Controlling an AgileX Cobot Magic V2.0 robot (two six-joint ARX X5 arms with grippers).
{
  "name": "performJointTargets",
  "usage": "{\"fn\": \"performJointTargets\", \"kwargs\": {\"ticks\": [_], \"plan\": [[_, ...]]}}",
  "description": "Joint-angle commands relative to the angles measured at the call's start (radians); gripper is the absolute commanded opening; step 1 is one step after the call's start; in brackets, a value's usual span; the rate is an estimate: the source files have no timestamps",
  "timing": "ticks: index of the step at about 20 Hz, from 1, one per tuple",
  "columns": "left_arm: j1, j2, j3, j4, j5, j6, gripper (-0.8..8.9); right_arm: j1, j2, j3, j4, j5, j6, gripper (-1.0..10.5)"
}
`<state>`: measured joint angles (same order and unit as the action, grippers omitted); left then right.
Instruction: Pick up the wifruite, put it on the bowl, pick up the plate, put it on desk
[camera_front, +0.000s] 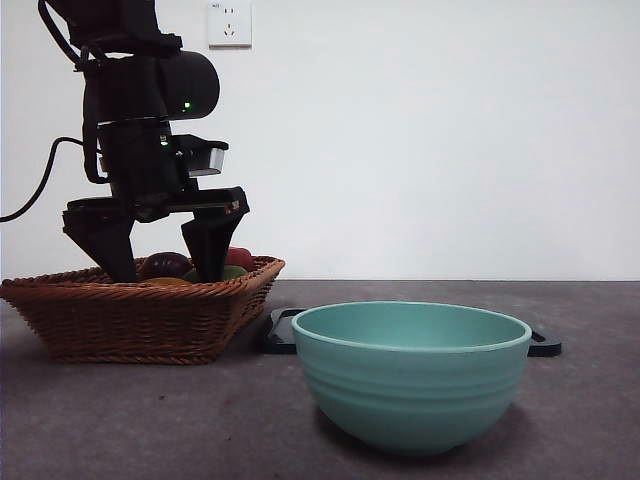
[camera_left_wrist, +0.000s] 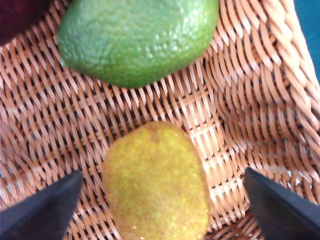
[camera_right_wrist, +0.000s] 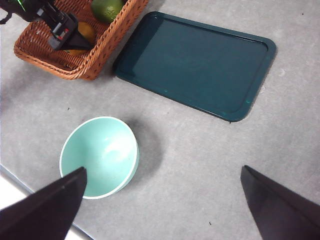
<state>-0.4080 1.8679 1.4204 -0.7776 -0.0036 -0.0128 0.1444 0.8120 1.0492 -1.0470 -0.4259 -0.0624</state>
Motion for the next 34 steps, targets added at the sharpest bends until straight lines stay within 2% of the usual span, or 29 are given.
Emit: {"fn": "performJointTargets", "kwargs": {"ticks": [1, 8, 10, 16, 21, 24, 27, 30, 34], "plan": [[0.002, 0.026, 0.028, 0.008, -0.005, 0.008, 4.60, 0.004, 0.003, 0.019, 0.007, -0.004, 0.010, 4.9], [0.004, 0.043, 0.028, -0.005, -0.005, 0.007, 4.52, 0.004, 0.003, 0.019, 0.007, -0.004, 0.010, 4.9], [0.005, 0.046, 0.028, -0.009, -0.005, 0.008, 3.73, 0.004, 0.003, 0.019, 0.007, -0.004, 0.010, 4.9], [0.005, 0.046, 0.028, -0.011, -0.005, 0.008, 2.47, 0.004, 0.003, 0.019, 0.007, -0.003, 0.010, 4.9], [0.005, 0.011, 0.048, -0.021, -0.005, 0.008, 2.43, 0.004, 0.003, 0.019, 0.014, -0.003, 0.010, 4.9], [-0.004, -0.073, 0.054, -0.030, -0.002, 0.008, 2.43, 0.004, 0.003, 0.019, 0.014, -0.003, 0.010, 4.9], [-0.027, -0.194, 0.054, -0.073, 0.078, 0.003, 2.43, 0.004, 0.003, 0.019, 0.018, -0.002, 0.010, 4.9], [-0.092, -0.323, 0.054, -0.106, 0.241, -0.003, 2.43, 0.004, 0.003, 0.019, 0.027, 0.000, 0.010, 4.9], [-0.271, -0.386, 0.054, -0.172, 0.272, 0.006, 2.43, 0.004, 0.003, 0.019, 0.031, 0.008, 0.010, 4.9]]}}
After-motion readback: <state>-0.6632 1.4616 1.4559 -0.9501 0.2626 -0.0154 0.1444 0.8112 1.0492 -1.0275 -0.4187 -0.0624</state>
